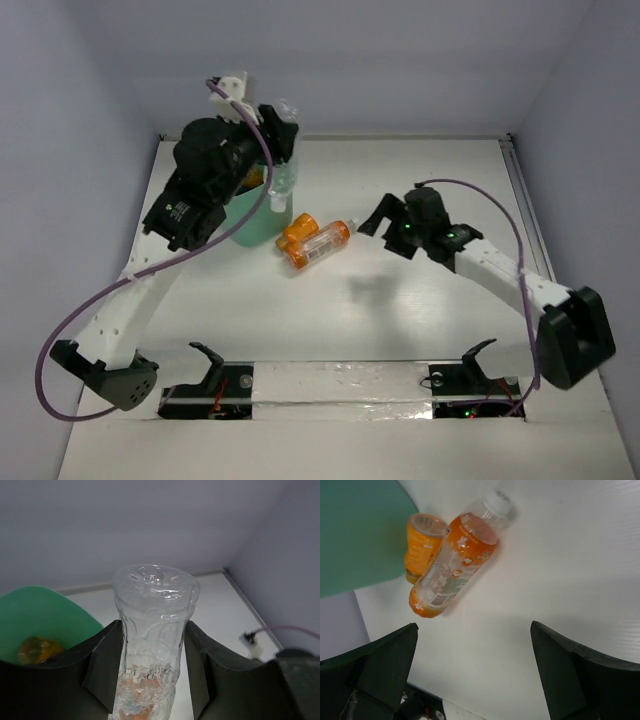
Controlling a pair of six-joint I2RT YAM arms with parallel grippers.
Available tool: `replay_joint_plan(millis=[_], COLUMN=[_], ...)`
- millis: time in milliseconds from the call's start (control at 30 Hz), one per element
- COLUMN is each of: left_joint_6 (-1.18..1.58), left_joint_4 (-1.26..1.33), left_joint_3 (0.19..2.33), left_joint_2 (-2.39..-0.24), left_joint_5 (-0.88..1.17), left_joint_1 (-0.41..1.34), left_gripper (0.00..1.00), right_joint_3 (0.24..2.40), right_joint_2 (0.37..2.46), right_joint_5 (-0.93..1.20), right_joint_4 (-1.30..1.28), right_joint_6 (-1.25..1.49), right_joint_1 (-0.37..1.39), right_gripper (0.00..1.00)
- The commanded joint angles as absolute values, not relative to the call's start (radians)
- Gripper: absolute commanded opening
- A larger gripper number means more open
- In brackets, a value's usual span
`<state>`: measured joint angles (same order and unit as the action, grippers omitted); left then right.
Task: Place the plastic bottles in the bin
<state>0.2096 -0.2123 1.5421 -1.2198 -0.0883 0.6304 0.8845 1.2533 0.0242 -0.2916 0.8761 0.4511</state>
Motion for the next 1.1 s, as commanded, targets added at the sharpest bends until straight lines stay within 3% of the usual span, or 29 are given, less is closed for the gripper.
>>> replay_joint_plan(millis=[0, 467, 700, 800, 967, 1067], left_joint_6=[0.248, 0.46, 0.485, 0.479, 0.454, 0.437], left_joint_4=[-0.198, -0.066, 0.008, 0.034, 0.038, 0.034], left_joint_3=[1.649, 1.693, 1.631, 1.594, 1.569, 1.536], left_joint_2=[-1.23, -1.327, -1.381, -1.388, -1.402, -1.388], left_joint_5=[-0.101, 0.141, 0.196, 0.187, 0.19, 0.189], left_joint_1=[0.522, 0.053, 0.009, 0.009, 0.0, 0.0], left_gripper=[0.29, 0.29, 0.35, 0.47, 0.77, 0.84], right_joint_3=[0.991, 1.173, 1.23, 1.282, 1.313, 1.316], right_joint_2=[1.391, 1.696, 1.801, 1.842, 1.901, 1.92], right_joint_5=[-0.035, -0.006, 0.055, 0.064, 0.074, 0.075], right_joint_4=[-0.178, -0.167, -0.158, -0.186, -0.215, -0.219], right_joint_6=[1.033, 1.12, 1.152, 1.154, 1.169, 1.177], right_joint_1=[0.541, 0.58, 0.589, 0.589, 0.589, 0.589], right_gripper=[1.0, 1.0, 0.99, 0.97, 0.95, 0.93])
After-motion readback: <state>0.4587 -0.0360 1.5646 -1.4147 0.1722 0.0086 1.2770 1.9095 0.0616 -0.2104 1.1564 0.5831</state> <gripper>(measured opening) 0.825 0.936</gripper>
